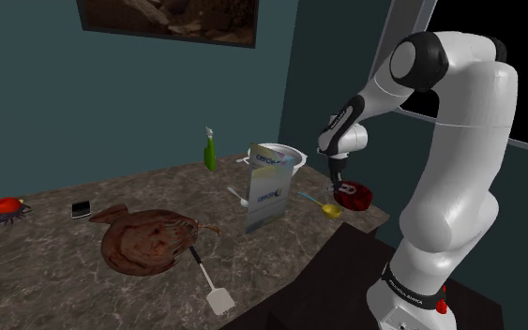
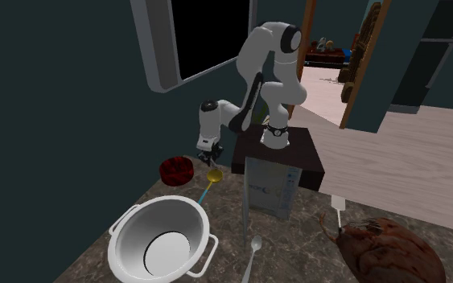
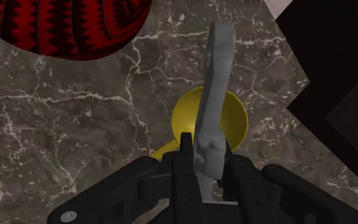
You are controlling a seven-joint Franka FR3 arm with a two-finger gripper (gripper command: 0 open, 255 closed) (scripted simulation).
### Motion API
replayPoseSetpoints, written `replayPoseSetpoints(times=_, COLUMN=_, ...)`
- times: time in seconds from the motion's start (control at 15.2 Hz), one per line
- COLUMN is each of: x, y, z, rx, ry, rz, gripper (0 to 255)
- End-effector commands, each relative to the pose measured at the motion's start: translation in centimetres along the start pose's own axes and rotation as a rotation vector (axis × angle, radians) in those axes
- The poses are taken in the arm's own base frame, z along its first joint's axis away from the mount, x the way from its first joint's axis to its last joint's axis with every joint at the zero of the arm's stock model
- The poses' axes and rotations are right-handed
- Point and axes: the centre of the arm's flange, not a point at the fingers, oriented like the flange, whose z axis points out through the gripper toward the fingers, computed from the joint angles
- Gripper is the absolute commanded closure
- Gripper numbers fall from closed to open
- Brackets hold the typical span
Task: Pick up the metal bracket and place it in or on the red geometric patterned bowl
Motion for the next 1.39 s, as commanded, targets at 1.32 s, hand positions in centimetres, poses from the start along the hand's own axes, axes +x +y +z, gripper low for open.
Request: replayPoseSetpoints(times=1.32, x=-12.6, y=15.1, z=5.2, rx=0.0, ry=0.0, rz=-0.002, gripper=255)
